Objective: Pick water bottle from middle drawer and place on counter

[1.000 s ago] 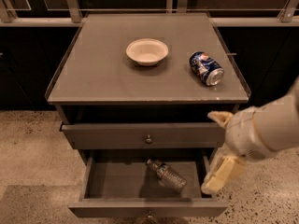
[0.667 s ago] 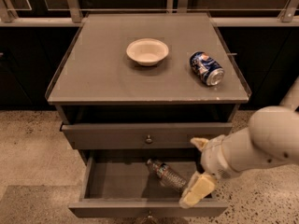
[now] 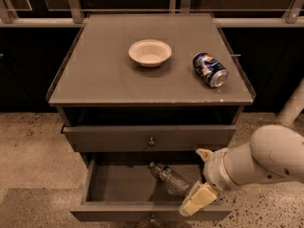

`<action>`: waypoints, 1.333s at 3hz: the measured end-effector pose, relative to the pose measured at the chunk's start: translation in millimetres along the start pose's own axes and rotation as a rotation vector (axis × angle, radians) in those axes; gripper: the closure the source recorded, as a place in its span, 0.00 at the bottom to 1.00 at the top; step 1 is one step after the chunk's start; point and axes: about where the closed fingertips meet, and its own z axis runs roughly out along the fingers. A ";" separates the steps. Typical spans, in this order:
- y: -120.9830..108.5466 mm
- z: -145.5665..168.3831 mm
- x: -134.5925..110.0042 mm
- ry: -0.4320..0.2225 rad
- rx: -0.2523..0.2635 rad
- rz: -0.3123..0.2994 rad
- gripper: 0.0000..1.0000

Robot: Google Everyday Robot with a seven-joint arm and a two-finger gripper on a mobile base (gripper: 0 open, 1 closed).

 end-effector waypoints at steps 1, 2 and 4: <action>13.0 51.6 31.9 -0.006 -0.046 0.085 0.00; 11.7 109.4 55.0 -0.006 -0.069 0.146 0.00; 6.8 121.3 62.5 -0.025 -0.034 0.174 0.00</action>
Offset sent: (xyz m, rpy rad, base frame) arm 0.0014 0.0450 -0.1951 0.0894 0.1870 -0.1178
